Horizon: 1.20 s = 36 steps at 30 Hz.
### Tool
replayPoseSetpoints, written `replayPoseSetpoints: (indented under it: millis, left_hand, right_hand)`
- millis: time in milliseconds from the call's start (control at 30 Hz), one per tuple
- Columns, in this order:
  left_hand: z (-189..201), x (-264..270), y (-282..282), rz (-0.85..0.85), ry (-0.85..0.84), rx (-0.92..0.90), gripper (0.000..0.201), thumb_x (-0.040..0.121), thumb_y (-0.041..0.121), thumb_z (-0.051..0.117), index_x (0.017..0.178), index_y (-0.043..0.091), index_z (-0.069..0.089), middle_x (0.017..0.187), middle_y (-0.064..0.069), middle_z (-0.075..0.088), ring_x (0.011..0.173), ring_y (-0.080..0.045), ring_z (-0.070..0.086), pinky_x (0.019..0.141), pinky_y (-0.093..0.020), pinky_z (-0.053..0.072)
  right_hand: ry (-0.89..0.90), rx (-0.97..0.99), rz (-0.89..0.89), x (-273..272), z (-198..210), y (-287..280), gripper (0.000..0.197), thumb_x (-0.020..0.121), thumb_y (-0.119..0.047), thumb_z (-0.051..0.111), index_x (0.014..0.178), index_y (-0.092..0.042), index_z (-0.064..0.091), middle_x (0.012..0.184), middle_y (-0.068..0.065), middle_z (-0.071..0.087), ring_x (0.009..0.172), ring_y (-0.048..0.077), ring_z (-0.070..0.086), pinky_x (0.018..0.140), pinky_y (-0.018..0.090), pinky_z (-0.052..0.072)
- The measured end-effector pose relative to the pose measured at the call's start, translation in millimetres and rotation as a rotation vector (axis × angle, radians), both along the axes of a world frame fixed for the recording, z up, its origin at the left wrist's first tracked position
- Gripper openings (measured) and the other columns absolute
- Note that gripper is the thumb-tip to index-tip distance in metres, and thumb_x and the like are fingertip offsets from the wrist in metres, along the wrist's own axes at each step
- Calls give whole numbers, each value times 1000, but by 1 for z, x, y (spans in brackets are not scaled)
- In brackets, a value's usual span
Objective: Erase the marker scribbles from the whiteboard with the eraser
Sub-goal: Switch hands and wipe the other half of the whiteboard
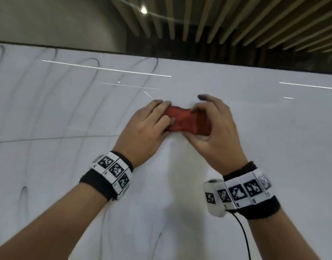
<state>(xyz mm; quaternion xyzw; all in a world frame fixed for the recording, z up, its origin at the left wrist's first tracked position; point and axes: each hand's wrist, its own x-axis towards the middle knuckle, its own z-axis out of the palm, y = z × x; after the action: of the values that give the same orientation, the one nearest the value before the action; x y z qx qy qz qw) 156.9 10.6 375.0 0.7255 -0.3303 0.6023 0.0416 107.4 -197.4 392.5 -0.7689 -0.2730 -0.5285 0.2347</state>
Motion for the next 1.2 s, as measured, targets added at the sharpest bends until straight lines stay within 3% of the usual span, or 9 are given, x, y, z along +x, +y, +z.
replayPoseSetpoints:
  millis: [133,200,367,433,633,833,900,1100,1200]
  left_hand:
    - [45,3,17,226,8,-529,54,100,30,52,153,28,39,135,-23,49,116,-42,48,103,-48,38]
    - [54,0,6,346,24,-642,59,101,30,48,157,35,30,134,-23,47,113,-42,47,99,-49,40]
    - [1,-14,-55,315,-32,-179,68,93,15,65,153,33,40,132,-24,50,109,-41,49,89,-50,44]
    - [15,-13,-37,341,-75,-66,69,91,14,66,153,33,40,128,-24,53,108,-41,51,87,-49,45]
    - [96,-5,28,495,60,-642,57,102,28,49,157,28,32,126,-29,47,108,-45,47,93,-53,40]
    - [-1,-19,-40,403,-28,-179,53,103,27,55,153,22,42,113,-24,55,93,-38,53,80,-49,49]
    - [0,-16,-21,425,-57,-92,52,103,28,54,153,25,43,113,-23,57,92,-38,54,79,-48,50]
    - [50,1,79,549,98,-794,62,101,27,51,159,19,29,114,-30,49,96,-45,51,85,-53,42]
    - [14,-2,44,514,42,-686,61,101,26,52,158,19,32,109,-25,51,90,-38,49,79,-49,43]
  right_hand:
    - [-104,119,-183,-2,46,-33,50,91,-33,67,137,-20,54,155,4,41,148,25,31,119,43,24]
    - [-64,109,-294,6,60,-41,57,95,-34,59,148,-24,44,162,4,33,153,29,22,121,47,19]
    - [-92,6,-484,23,61,-48,57,97,-28,53,153,-26,40,158,10,37,151,35,24,120,53,23]
    - [-109,15,-481,25,62,-49,56,97,-26,52,152,-27,42,156,12,38,150,35,26,118,53,24]
    - [-132,19,-489,25,60,-47,54,97,-26,53,151,-25,43,155,13,38,149,36,27,118,56,24]
    - [-143,77,-447,29,58,-41,55,95,-24,55,149,-23,45,155,14,37,150,37,26,120,57,21]
    - [-142,82,-437,30,57,-41,55,95,-24,55,149,-22,44,156,14,37,150,38,25,121,57,20]
    - [-123,87,-439,26,58,-37,57,96,-26,56,150,-21,42,157,16,35,151,39,22,122,58,18]
    - [-82,108,-437,23,59,-31,61,93,-26,59,151,-20,39,158,17,33,152,41,20,122,61,18]
